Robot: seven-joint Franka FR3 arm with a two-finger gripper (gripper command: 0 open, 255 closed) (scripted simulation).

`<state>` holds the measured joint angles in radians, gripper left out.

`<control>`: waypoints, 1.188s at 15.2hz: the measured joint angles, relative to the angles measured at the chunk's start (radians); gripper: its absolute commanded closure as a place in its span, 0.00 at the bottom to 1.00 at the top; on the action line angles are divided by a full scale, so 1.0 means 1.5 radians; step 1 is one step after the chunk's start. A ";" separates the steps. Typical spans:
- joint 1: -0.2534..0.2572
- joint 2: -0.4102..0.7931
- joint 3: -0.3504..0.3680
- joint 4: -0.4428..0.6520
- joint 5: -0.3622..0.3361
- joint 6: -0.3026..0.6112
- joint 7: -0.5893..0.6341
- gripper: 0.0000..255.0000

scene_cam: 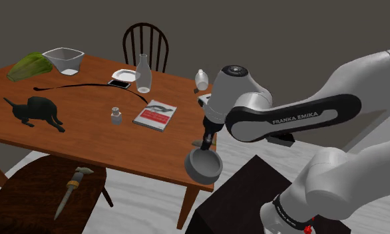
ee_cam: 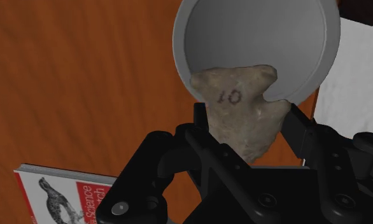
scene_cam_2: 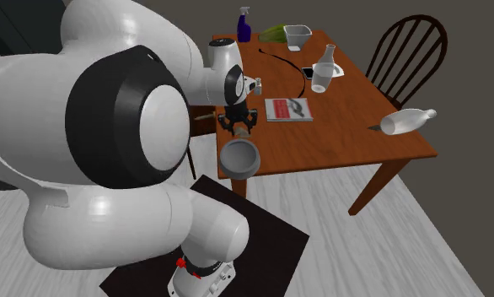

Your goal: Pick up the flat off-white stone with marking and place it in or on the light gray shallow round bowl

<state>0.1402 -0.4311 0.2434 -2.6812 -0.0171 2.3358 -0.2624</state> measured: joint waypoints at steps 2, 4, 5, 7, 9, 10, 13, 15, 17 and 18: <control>0.010 -0.059 -0.010 -0.043 0.012 -0.015 -0.012 1.00; 0.015 -0.076 -0.010 -0.064 0.016 -0.011 -0.013 1.00; 0.016 -0.077 -0.009 -0.073 0.017 -0.004 -0.012 1.00; 0.015 -0.067 -0.007 -0.086 0.016 0.019 -0.009 1.00; 0.012 -0.047 -0.002 -0.095 0.013 0.047 -0.003 1.00; 0.011 -0.040 -0.001 -0.099 0.012 0.058 -0.002 1.00; 0.006 -0.014 0.005 -0.111 0.007 0.096 0.006 1.00; 0.002 0.003 0.009 -0.118 0.002 0.120 0.011 1.00; -0.003 0.022 0.014 -0.123 -0.003 0.144 0.017 1.00; -0.004 0.026 0.015 -0.124 -0.004 0.149 0.018 1.00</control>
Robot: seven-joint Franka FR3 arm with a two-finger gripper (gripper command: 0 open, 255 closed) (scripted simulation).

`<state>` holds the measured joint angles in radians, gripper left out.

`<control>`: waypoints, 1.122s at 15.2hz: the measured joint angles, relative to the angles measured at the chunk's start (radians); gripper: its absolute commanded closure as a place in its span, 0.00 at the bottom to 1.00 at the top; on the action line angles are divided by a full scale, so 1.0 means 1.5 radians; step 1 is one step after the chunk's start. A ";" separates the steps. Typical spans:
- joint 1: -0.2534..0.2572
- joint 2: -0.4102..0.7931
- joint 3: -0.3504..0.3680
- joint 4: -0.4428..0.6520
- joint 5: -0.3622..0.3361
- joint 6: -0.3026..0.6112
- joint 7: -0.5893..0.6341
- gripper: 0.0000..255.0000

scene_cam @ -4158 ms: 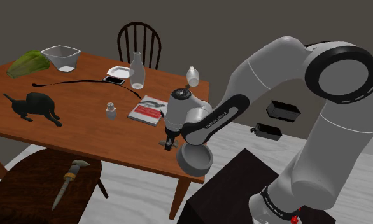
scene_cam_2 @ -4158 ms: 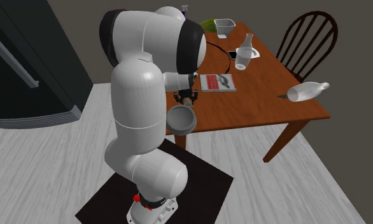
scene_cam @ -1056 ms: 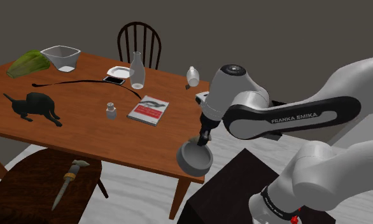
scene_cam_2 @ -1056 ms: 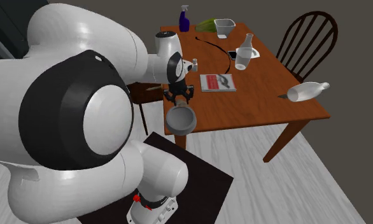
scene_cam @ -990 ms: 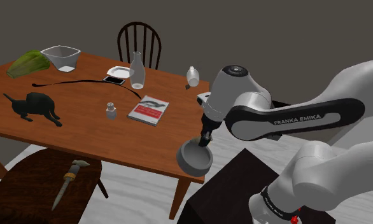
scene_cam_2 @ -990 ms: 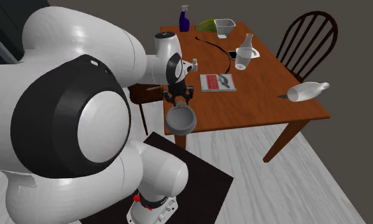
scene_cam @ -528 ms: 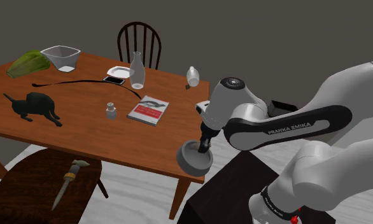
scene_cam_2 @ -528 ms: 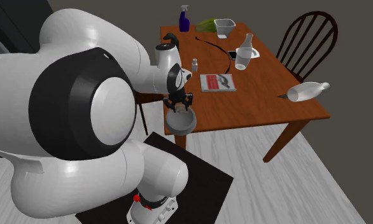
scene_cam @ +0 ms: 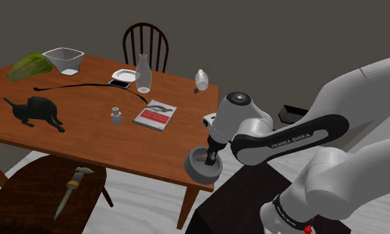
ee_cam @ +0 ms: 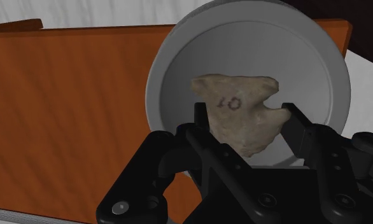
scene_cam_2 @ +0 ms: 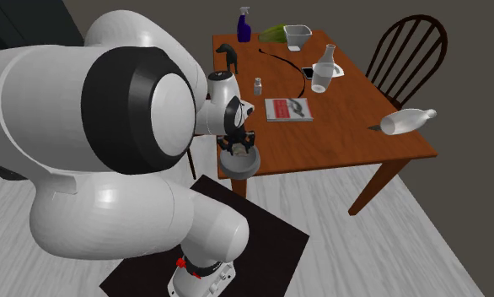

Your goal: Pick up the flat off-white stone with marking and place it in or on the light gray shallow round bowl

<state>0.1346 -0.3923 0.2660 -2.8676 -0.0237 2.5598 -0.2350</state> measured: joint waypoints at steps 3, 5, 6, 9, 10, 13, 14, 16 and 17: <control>-0.001 0.004 0.001 -0.001 -0.001 0.004 0.001 1.00; -0.001 0.004 0.001 -0.001 -0.001 0.005 0.001 1.00; -0.001 0.004 0.001 -0.001 -0.001 0.005 0.001 0.00; -0.001 0.004 0.001 -0.001 -0.001 0.005 0.001 0.00; -0.001 0.004 0.001 -0.001 -0.001 0.005 0.001 0.00; 0.002 -0.008 -0.001 0.002 0.003 -0.009 -0.002 0.00; 0.009 -0.031 -0.005 0.003 0.009 -0.032 -0.007 0.00; 0.018 -0.073 -0.014 0.016 0.019 -0.086 -0.017 0.00; 0.020 -0.077 -0.013 0.024 0.021 -0.099 -0.016 0.00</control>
<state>0.1645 -0.5077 0.2463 -2.8314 0.0071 2.4110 -0.2592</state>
